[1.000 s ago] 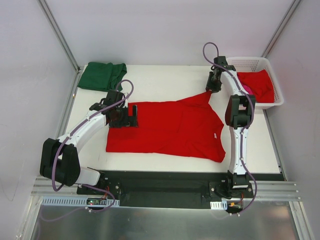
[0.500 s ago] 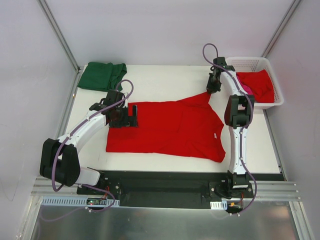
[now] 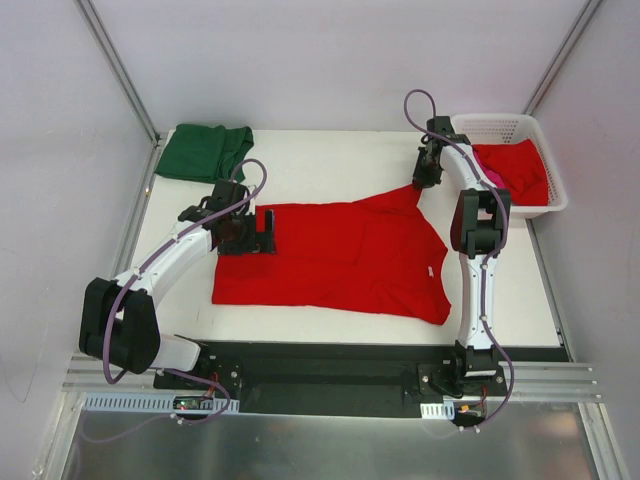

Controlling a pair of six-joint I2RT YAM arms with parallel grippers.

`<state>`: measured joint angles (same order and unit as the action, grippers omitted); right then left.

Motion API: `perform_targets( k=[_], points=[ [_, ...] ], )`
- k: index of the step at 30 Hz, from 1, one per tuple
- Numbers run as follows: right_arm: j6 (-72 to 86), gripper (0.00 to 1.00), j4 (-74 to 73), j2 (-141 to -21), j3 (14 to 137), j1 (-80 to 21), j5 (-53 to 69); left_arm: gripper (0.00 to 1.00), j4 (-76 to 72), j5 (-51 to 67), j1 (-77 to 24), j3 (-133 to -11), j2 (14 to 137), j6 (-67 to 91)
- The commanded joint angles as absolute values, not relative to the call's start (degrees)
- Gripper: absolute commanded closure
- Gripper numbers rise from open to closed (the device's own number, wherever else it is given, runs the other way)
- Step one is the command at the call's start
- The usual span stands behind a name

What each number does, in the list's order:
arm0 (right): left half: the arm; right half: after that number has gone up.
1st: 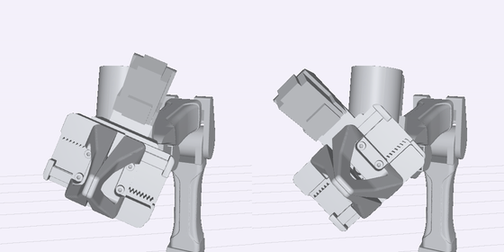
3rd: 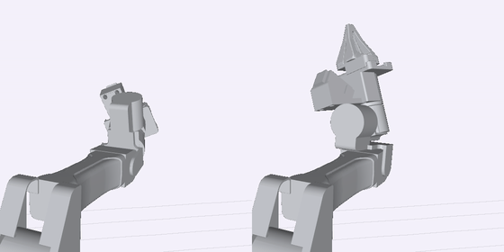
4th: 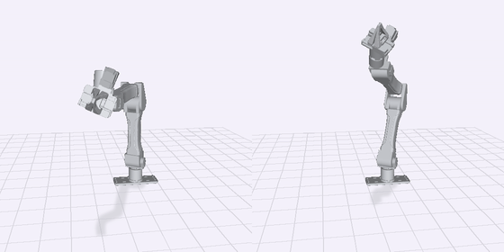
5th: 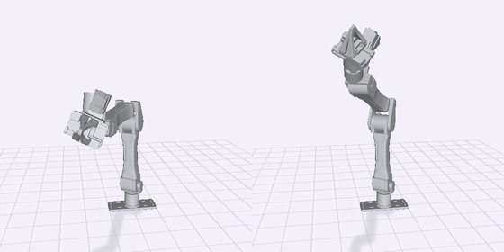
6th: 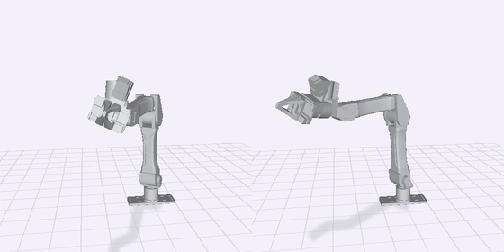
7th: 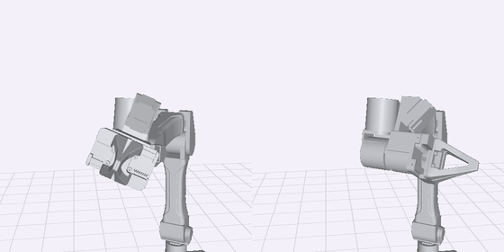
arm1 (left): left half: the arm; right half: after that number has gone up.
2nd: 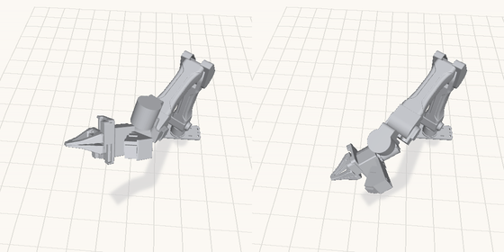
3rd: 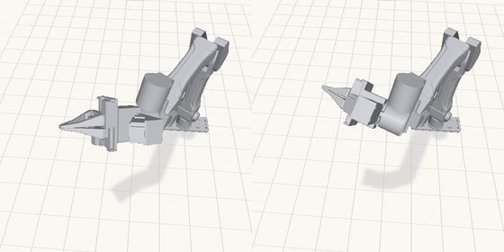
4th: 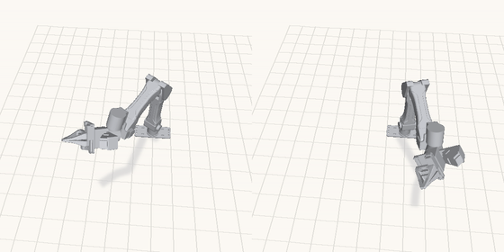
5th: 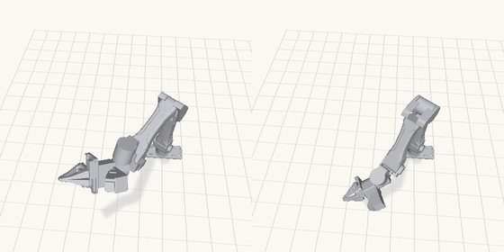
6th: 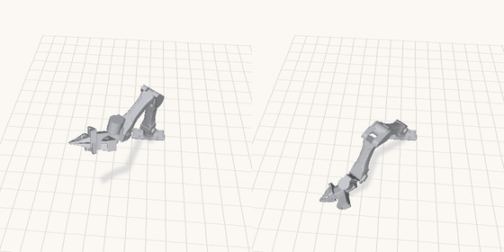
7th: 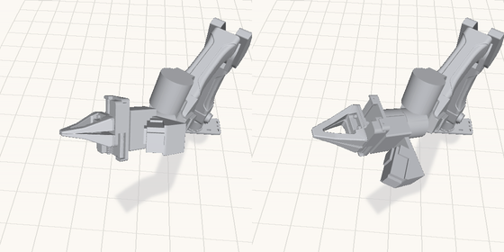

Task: Fold and stack the t-shirts
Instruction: Fold the tshirt

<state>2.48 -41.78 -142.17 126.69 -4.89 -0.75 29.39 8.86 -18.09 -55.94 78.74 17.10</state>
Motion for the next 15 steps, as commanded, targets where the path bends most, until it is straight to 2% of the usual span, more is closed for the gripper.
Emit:
perform_targets(
  k=[1,5,15],
  points=[
    [2.6,0.71,-41.3,-139.2,127.3,-5.0,-1.9,0.01,29.4,8.6,-18.8,-56.7,77.9,16.7],
    [2.9,0.64,-43.6,-141.5,131.2,-5.1,-1.9,0.01,29.3,8.5,-18.7,-57.0,78.1,16.6],
    [3.5,0.64,-43.0,-142.2,131.8,-5.0,-1.9,0.0,29.3,8.3,-18.8,-57.5,79.0,16.3]
  ],
)
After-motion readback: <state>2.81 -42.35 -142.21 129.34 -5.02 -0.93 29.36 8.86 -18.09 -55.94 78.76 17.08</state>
